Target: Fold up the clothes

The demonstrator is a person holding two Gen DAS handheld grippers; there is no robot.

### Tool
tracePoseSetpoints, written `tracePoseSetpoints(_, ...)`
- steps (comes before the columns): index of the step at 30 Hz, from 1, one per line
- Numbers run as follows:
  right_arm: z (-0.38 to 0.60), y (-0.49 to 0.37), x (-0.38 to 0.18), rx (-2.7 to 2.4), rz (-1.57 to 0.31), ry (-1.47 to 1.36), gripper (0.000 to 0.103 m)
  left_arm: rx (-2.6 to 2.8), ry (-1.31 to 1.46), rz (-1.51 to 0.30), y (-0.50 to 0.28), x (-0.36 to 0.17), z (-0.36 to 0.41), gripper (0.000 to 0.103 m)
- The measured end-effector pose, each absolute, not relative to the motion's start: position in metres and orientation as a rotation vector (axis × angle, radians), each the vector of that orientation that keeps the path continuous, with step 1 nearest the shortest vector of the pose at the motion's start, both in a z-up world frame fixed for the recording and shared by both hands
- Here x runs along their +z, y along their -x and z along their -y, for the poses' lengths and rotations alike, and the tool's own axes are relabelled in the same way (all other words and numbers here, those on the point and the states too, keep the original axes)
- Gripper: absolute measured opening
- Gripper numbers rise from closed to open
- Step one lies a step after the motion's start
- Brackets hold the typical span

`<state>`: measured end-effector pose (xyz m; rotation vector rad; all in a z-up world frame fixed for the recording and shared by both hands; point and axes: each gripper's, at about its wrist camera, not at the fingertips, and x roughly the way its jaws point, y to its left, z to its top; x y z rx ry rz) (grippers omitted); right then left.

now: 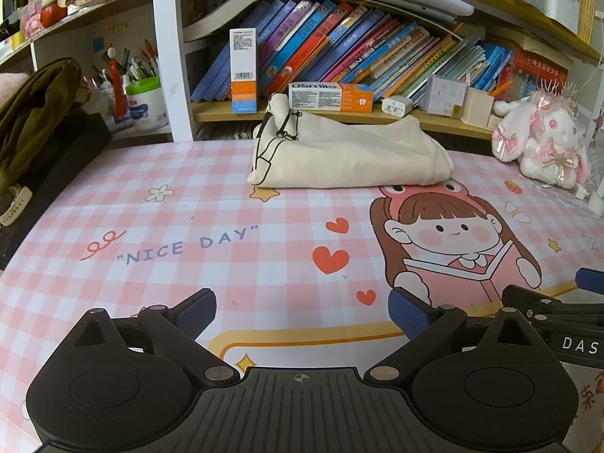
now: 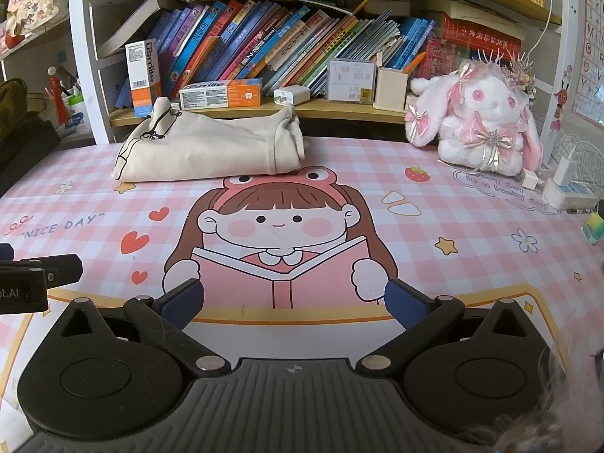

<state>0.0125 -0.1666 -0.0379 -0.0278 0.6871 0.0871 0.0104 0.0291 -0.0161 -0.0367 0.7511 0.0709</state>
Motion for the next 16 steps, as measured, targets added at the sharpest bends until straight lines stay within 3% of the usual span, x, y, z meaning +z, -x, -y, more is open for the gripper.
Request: tracePoseSetpoints(16, 0.1674, -0.0139, -0.0406, 0.086, -0.698, 0.027, 0.103, 0.048, 0.056, -0.743, -0.0110, -0.0167, -0.0305, 0.100)
